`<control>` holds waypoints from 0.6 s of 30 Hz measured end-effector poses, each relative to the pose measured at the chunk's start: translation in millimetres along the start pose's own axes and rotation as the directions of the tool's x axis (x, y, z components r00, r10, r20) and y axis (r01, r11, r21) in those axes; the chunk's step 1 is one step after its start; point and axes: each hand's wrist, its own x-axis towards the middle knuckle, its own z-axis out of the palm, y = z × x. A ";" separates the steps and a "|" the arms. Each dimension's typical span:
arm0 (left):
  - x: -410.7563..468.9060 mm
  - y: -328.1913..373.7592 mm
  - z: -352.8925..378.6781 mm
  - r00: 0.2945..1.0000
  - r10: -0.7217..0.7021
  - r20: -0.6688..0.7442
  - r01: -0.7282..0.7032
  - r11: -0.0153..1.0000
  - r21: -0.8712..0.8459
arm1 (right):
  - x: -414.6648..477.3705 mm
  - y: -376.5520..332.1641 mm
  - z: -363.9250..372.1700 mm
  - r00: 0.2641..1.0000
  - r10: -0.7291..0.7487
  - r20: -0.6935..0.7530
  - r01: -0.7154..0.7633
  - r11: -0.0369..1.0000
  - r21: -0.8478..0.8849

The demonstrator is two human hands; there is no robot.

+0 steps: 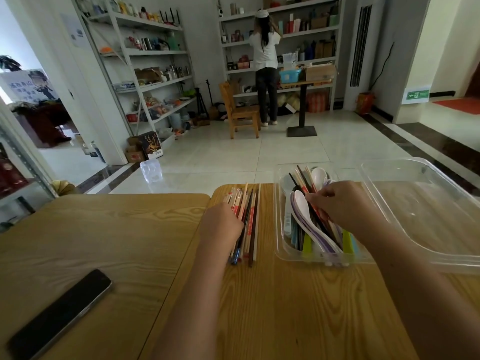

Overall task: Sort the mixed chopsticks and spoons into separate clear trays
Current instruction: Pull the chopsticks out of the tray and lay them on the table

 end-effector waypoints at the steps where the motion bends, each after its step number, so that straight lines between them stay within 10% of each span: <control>1: 0.5 -0.3 3.3 1.000 -0.001 0.000 0.001 1.000 0.023 | 0.0 0.7 0.5 1.000 0.002 0.011 -0.002 1.000 -0.019; 18: -14.5 25.5 -17.0 0.996 0.069 -0.058 -0.082 0.961 -0.263 | 2.0 7.6 -11.6 0.998 0.049 -0.049 -0.058 0.978 -0.200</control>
